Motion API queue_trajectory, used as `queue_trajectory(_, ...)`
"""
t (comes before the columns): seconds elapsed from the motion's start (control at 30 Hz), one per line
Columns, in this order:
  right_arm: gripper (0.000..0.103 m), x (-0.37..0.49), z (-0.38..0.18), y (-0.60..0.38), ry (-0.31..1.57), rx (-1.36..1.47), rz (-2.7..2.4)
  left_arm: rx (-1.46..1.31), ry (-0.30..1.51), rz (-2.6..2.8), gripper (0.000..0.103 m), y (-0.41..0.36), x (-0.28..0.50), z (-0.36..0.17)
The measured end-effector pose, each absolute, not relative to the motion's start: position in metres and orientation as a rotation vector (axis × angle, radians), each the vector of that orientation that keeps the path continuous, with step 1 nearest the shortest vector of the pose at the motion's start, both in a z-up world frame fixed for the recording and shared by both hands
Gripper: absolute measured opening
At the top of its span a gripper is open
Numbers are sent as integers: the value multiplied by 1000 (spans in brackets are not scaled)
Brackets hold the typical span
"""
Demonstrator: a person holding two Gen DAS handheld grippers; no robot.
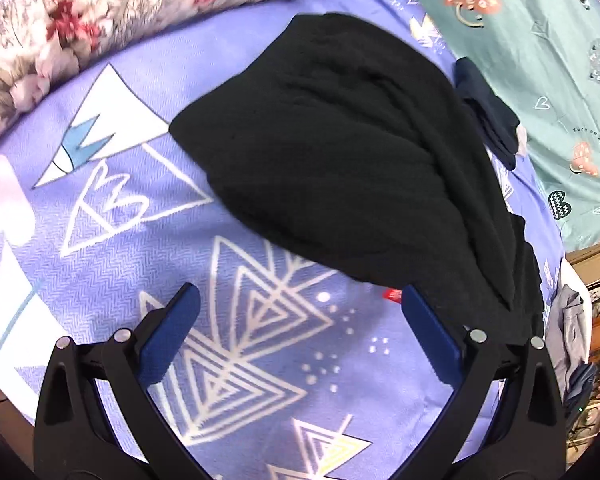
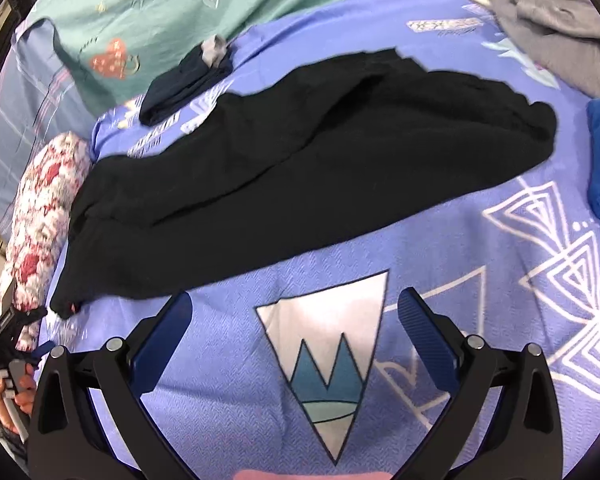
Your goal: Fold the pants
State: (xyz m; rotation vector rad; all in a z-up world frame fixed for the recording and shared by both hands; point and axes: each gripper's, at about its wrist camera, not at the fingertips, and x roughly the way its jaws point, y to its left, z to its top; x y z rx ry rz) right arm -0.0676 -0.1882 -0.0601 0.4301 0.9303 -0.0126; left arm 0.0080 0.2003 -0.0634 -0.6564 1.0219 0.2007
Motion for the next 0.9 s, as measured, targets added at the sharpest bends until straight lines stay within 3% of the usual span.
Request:
queue_trajectory(0.23, 102, -58, -60, -187, 934, 408, -37, -644, 1012, 212, 99, 215, 32, -71)
queue_trajectory(0.43, 102, -50, -56, -188, 944, 352, -48, -661, 1018, 245, 76, 231, 64, -74)
queue_trajectory(0.53, 102, -50, -53, -203, 960, 341, -72, -664, 1030, 290, 40, 236, 70, -75)
queue_trajectory(0.57, 102, -50, -52, -213, 965, 347, -98, -674, 1030, 285, 19, 237, 71, -75)
queue_trajectory(0.6, 102, -50, -51, -222, 967, 353, -123, -714, 1030, 257, 14, 238, 70, -76)
queue_trajectory(0.9, 102, -44, -60, -328, 974, 515, -385, -665, 942, 190, 9, 223, 66, -50)
